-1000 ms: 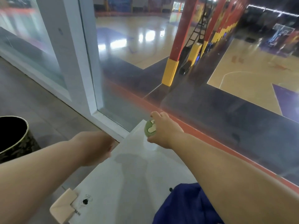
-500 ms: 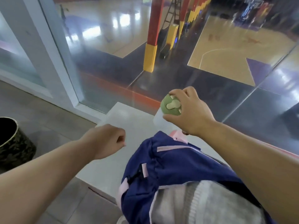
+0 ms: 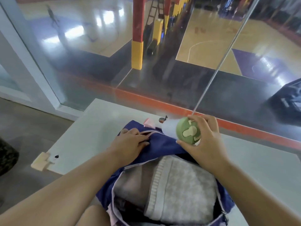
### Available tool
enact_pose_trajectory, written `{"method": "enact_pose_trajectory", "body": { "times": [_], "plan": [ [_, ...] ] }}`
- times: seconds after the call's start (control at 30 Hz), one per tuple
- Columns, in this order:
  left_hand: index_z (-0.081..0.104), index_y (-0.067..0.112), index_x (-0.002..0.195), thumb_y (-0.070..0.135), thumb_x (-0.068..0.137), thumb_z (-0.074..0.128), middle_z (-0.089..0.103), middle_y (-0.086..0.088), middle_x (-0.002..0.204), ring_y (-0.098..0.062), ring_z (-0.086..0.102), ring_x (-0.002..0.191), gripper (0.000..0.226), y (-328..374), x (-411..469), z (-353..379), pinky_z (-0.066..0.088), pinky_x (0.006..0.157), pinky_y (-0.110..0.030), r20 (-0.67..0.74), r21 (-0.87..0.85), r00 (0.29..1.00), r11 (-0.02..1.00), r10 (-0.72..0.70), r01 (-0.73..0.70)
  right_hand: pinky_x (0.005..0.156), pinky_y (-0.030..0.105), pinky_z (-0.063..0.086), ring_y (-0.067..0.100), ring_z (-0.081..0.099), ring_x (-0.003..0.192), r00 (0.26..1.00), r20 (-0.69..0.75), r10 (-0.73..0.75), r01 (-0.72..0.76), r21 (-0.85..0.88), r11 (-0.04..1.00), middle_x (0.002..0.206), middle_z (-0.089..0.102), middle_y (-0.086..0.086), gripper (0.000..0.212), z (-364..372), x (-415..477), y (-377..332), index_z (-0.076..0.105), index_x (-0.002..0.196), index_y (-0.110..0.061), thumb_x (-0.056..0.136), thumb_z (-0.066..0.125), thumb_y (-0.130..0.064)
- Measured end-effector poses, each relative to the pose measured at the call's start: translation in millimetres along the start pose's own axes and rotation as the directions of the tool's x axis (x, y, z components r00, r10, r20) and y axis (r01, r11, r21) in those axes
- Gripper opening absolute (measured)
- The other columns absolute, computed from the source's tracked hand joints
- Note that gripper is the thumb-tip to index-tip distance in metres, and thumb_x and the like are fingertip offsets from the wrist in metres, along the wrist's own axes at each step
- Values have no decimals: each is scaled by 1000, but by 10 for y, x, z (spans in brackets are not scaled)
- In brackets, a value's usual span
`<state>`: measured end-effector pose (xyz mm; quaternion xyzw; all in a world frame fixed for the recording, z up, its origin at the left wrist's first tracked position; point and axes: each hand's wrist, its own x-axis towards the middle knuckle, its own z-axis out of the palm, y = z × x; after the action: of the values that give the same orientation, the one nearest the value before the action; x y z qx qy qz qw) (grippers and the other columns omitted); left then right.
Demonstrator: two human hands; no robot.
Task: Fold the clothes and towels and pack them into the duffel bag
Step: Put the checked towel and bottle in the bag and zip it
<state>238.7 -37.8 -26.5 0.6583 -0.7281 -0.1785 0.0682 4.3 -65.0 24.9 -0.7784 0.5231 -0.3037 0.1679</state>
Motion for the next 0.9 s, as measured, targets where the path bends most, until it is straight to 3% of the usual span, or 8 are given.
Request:
{"method": "enact_pose_trajectory", "body": {
  "times": [0.07,0.13,0.27,0.43,0.57,0.67,0.73,0.9],
  "plan": [
    [62,32,114,49,94,27,57,0,112,-26,47,102,44,33,9,24,41,92,-43,103,94,995,996,-3,-6,79,0,35,-12,39,94,1000,1,25,-25,45,999,117,38,-9,69,-21,-34,106,52,123,-26,63,85,-16],
    [64,30,108,41,98,33,61,2,114,-23,52,101,34,76,8,47,44,85,-39,131,122,991,992,-7,-9,79,2,37,-20,38,101,998,21,53,-54,70,996,117,37,-13,74,-34,-78,171,49,127,-29,63,85,-20],
    [57,30,115,35,98,34,64,0,111,-23,55,93,29,101,39,10,39,79,-32,54,51,988,989,-145,142,82,12,43,-15,39,106,998,31,57,-60,114,992,118,38,-15,79,-39,-153,224,47,130,-28,63,86,-25],
    [52,35,112,37,93,39,49,-3,111,-29,48,98,23,-56,65,106,32,72,-34,-131,273,969,932,-211,240,85,23,50,-1,46,110,1000,9,23,-24,201,979,119,37,-26,78,-33,-186,219,43,123,-39,61,87,-22],
    [51,32,94,35,91,47,39,-6,106,-32,46,87,5,-93,89,42,42,74,-40,-226,-1,907,931,-356,366,87,29,51,1,46,111,1000,-2,-24,24,213,977,121,37,-27,78,-17,-186,198,43,123,-39,61,88,-25],
    [45,36,117,30,88,49,32,-3,104,-31,47,69,30,-149,165,-3,40,65,-34,-135,56,944,949,-301,310,86,26,51,1,46,113,999,30,-38,29,257,966,120,36,-31,75,-5,-137,123,40,119,-49,63,86,-30],
    [39,41,126,31,84,53,34,-3,109,-30,48,69,46,-166,241,-90,40,66,-33,-43,55,962,961,-269,271,87,20,50,-1,44,114,994,75,-77,55,266,962,119,35,-33,75,17,-85,46,39,119,-51,64,86,-30],
    [39,56,115,51,71,65,34,2,101,-27,55,78,51,-193,359,-350,46,75,-35,69,-35,980,982,-185,187,90,18,45,0,43,111,959,217,-181,159,118,980,127,31,-24,74,106,61,-127,41,134,-34,71,80,-35]
  ]
}}
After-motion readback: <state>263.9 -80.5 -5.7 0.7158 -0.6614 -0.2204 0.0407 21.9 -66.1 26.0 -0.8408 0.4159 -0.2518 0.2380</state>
